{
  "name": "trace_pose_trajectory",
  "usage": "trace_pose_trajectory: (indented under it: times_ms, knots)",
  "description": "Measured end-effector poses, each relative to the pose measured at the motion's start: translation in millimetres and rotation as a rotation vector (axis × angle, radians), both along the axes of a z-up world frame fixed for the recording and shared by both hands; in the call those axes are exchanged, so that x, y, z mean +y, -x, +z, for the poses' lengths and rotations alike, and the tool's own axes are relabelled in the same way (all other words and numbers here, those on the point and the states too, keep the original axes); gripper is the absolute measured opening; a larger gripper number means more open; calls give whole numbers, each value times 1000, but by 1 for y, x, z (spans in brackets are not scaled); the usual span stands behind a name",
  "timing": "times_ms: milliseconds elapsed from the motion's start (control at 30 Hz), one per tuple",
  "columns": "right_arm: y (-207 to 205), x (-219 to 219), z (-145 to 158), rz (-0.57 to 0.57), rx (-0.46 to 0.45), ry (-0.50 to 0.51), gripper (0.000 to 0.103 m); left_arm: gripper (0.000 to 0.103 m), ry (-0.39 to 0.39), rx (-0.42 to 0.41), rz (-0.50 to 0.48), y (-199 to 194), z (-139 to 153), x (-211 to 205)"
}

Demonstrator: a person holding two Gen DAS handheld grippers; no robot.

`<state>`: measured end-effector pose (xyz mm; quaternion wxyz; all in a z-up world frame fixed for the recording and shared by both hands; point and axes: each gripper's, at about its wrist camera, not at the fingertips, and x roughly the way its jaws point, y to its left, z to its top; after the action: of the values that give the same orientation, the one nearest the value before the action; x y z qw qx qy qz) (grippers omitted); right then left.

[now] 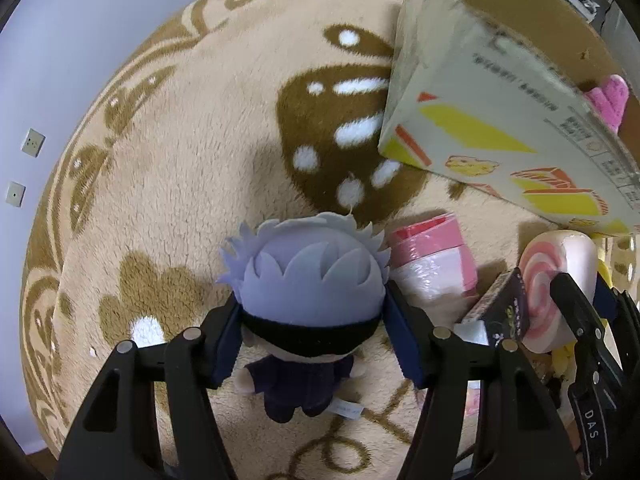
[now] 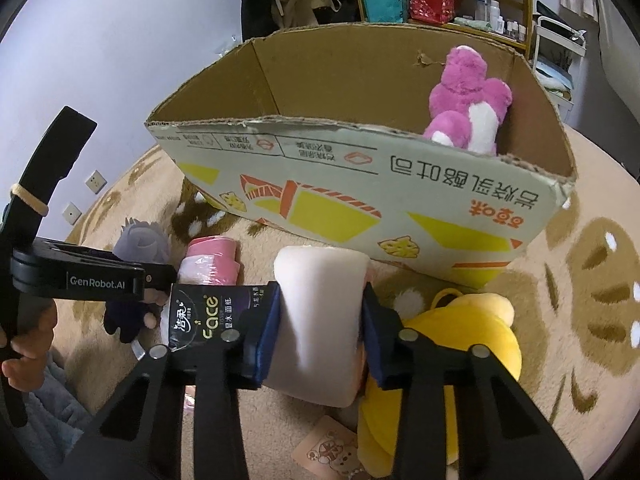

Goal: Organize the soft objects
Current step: 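Grasp the white-haired doll with the left tool while the right tool grasps the roll cake plush, then carry the doll over the box while the right tool carries the roll cake plush there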

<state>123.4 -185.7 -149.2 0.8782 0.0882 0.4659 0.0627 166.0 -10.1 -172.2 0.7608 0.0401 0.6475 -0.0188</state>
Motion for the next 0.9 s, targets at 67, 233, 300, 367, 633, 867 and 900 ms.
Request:
trace_pose_trajectory:
  times_ms: [67,233,300,367,633,867,900]
  knots:
    - [1,0,2,11,1,-3,35,63,-5,-28,0,2,6,2]
    - [9,-1,12,11,-31,-8,32,63,6,-86,-12,14,24,0]
    - [14,-3,18,5,-51,-15,32,63,6,-116,-19,19,32,3]
    - [18,-5,24,-5,-68,-20,32,63,-1,-153,-30,26,43,5]
    - [37,-14,54,-40,-165,-21,32,63,42,-329,-35,42,92,-3]
    - [51,-24,86,-69,-267,-17,32,63,83,-534,-15,54,130,3]
    - [53,-26,90,-73,-281,-17,32,63,89,-561,-12,55,136,3]
